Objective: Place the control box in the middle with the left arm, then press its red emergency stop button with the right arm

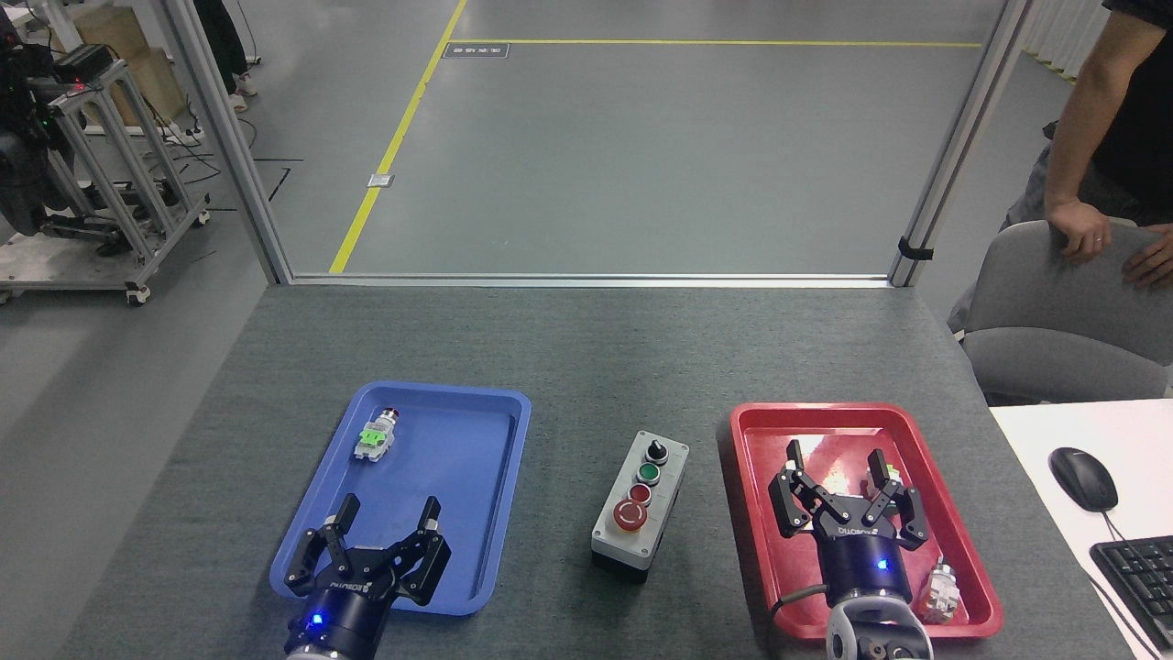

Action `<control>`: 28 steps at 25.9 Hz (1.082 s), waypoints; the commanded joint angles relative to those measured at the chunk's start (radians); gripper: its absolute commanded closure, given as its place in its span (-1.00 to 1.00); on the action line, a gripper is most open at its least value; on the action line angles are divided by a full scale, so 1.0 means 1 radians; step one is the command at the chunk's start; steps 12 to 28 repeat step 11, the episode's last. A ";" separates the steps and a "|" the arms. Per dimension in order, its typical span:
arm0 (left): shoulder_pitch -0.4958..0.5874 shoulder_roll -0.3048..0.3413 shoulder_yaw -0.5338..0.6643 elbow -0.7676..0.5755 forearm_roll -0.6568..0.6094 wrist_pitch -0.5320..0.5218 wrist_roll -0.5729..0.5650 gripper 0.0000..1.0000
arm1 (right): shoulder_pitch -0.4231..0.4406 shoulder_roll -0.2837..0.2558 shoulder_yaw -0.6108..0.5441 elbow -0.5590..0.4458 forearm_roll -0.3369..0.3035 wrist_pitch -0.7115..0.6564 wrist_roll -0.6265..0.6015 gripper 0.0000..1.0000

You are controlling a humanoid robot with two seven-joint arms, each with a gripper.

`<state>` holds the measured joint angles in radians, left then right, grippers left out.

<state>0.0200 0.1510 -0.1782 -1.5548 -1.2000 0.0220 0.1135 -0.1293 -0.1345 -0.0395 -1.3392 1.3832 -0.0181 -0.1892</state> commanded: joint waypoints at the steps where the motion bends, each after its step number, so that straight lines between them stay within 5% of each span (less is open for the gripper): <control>1: -0.009 -0.019 -0.007 0.016 0.000 -0.002 -0.003 -0.98 | 0.020 -0.001 0.004 -0.021 -0.001 0.006 0.001 -1.00; 28: -0.011 -0.044 -0.007 0.021 0.000 -0.001 0.000 -0.98 | 0.027 0.007 0.003 -0.018 -0.003 0.004 -0.003 -1.00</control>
